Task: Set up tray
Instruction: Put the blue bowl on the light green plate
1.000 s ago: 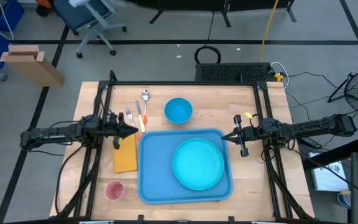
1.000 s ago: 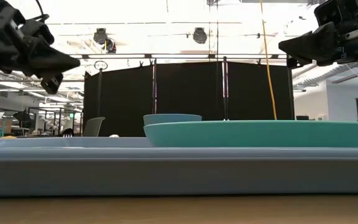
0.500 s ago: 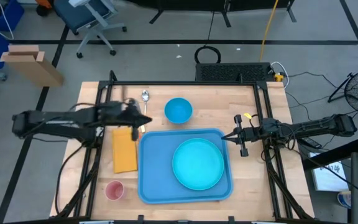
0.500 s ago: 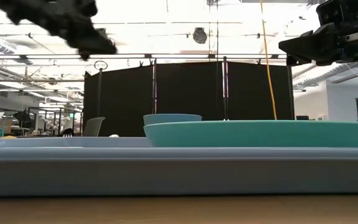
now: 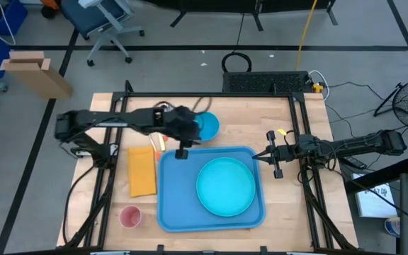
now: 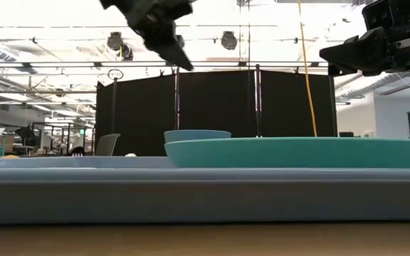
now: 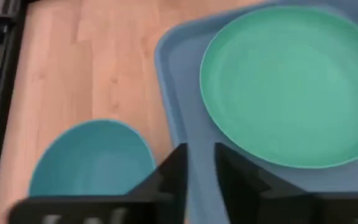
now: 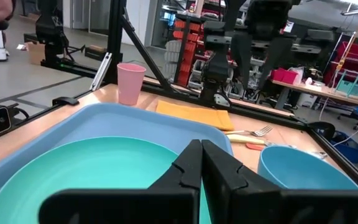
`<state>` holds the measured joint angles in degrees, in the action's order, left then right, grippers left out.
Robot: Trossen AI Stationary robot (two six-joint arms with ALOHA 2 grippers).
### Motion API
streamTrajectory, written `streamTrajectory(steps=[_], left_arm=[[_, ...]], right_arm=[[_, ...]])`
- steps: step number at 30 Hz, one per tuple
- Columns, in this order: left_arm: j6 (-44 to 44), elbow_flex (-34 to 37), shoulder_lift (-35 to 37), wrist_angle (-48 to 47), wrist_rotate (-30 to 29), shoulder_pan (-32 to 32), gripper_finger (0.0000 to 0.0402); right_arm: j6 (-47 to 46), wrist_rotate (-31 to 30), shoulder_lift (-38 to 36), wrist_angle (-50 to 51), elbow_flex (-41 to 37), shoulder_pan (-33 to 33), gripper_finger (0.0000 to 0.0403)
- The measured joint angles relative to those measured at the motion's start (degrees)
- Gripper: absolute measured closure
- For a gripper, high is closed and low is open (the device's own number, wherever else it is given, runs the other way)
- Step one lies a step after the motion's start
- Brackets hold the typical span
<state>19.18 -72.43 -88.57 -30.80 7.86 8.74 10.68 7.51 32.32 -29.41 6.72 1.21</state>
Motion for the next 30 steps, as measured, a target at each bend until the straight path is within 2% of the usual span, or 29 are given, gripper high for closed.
streamTrajectory(steps=[5, 9, 10, 13, 21, 30], left_arm=[[8.07, -3.77, -6.29, -4.99, -0.2, 1.07, 0.0193], [10.82, -3.8, -9.11, -4.98, 5.99, 3.27, 0.0125], [10.86, -3.87, -9.79, -4.66, 5.71, 3.82, 0.0112], [11.82, -3.88, -11.93, -4.71, 0.07, 5.03, 0.0086], [14.09, -3.86, -16.13, -5.12, -3.21, 5.83, 0.0073], [15.78, -3.84, -19.97, -4.67, -6.91, 6.56, 0.0112]], right_arm=[[-1.19, 0.02, 0.0, -0.25, 0.0, 0.0, 0.0403], [-1.23, 0.02, -0.02, 0.8, 0.0, 0.0, 0.0403], [-1.22, 0.03, -0.01, 1.39, 0.0, 0.0, 0.0403], [-1.21, 0.02, 0.0, 2.68, 0.0, 0.0, 0.0403], [-1.22, 0.04, 0.0, 3.02, 0.0, 0.0, 0.0403], [-1.22, 0.02, 0.0, 2.67, 0.0, 0.0, 0.0403]])
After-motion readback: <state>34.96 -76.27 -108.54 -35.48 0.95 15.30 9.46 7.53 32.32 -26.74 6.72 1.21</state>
